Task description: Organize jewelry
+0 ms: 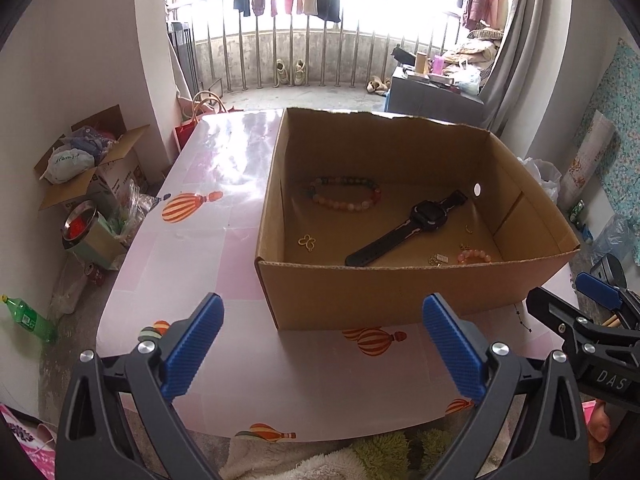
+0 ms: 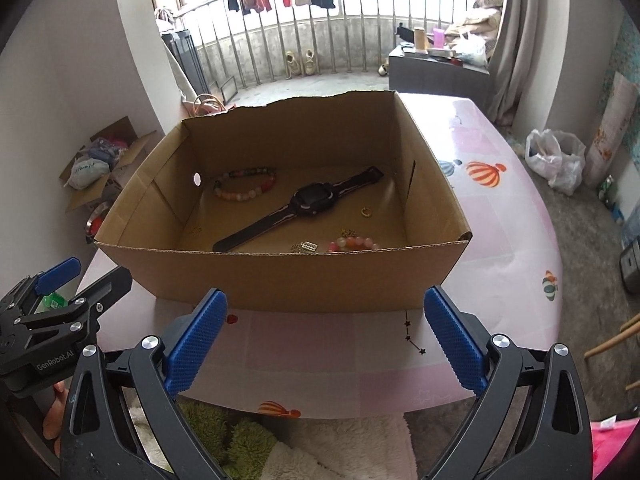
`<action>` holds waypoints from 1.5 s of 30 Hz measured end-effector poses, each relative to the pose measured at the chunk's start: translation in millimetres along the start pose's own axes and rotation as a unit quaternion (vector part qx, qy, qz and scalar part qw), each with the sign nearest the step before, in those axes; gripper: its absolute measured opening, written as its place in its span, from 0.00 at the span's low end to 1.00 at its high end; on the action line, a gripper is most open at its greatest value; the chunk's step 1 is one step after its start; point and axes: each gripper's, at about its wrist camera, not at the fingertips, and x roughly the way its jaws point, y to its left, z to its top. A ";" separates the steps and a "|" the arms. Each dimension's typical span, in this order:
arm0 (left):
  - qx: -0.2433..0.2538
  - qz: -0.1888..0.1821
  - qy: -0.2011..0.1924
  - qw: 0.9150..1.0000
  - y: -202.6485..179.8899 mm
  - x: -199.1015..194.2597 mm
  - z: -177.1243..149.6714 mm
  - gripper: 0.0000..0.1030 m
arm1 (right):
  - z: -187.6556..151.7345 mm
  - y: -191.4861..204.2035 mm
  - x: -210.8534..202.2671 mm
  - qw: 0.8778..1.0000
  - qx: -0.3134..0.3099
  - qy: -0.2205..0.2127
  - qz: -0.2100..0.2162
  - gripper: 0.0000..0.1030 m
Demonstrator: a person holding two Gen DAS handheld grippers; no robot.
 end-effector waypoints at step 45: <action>0.006 0.025 0.051 0.998 -15.5 15.8 -4.9 0.95 | -2.7 7.4 16.3 0.999 -0.008 0.026 -0.018 0.92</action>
